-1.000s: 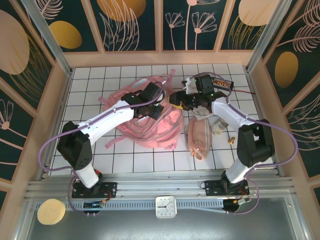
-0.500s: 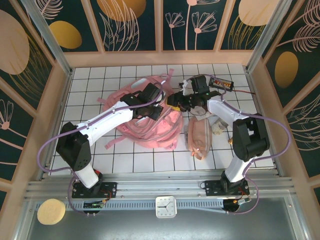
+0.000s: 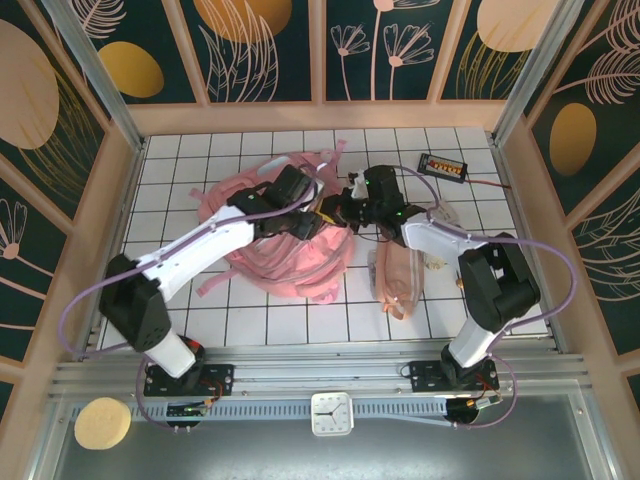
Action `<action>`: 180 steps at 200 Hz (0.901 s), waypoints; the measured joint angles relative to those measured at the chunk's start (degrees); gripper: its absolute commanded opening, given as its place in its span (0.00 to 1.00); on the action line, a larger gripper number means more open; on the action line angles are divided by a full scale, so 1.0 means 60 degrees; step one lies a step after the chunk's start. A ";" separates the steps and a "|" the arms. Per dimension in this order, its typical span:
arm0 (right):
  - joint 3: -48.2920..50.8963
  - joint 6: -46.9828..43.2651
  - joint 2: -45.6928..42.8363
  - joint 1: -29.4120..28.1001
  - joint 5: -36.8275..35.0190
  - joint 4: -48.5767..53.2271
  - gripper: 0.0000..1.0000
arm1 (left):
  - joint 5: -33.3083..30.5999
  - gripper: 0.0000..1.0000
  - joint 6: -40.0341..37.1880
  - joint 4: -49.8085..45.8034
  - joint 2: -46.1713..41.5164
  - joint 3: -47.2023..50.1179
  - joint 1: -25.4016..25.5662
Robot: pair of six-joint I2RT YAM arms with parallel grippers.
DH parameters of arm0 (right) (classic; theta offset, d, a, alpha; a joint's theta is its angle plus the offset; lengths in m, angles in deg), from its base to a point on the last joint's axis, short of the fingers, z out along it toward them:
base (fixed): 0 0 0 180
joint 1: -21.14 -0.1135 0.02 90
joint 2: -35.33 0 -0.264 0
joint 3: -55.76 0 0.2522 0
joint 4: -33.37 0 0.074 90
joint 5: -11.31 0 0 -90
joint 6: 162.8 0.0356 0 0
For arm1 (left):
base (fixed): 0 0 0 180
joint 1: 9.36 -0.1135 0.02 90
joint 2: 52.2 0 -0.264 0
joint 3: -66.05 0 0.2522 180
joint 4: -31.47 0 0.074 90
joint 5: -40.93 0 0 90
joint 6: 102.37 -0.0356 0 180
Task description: Pack books, pencil case, and school supplies into a backpack
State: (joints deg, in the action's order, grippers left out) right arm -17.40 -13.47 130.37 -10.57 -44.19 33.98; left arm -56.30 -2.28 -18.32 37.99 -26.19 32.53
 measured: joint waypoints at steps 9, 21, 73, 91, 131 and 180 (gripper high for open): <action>0.0000 0.0331 -0.0069 -0.0240 -0.0328 -0.0240 0.00 | 0.0102 0.71 0.0528 0.0113 -0.0681 0.0397 0.0000; -0.0018 0.0659 -0.0113 -0.0517 -0.0732 -0.0390 0.00 | 0.0226 0.71 0.1326 0.0280 -0.1577 0.0918 0.0000; -0.0911 0.0896 -0.0004 -0.1013 -0.1577 0.0146 0.00 | 0.1541 0.54 0.5788 0.1945 -0.4324 0.4266 0.0011; -0.1198 0.0885 0.0062 -0.1049 -0.1614 0.0342 0.00 | 0.1632 0.52 0.6765 0.2076 -0.4550 0.4969 0.0011; -0.1348 0.0878 0.0109 -0.1155 -0.1741 0.0678 0.00 | 0.1847 0.51 0.7606 0.2696 -0.4572 0.5391 0.0011; -0.1348 0.0852 0.0109 -0.1191 -0.1785 0.0739 0.00 | 0.1840 0.51 0.7475 0.2528 -0.3402 0.4499 0.0011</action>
State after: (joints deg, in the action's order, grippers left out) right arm -25.49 -8.36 131.03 -17.72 -54.90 38.42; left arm -45.26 42.57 -3.15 17.57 0.81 32.59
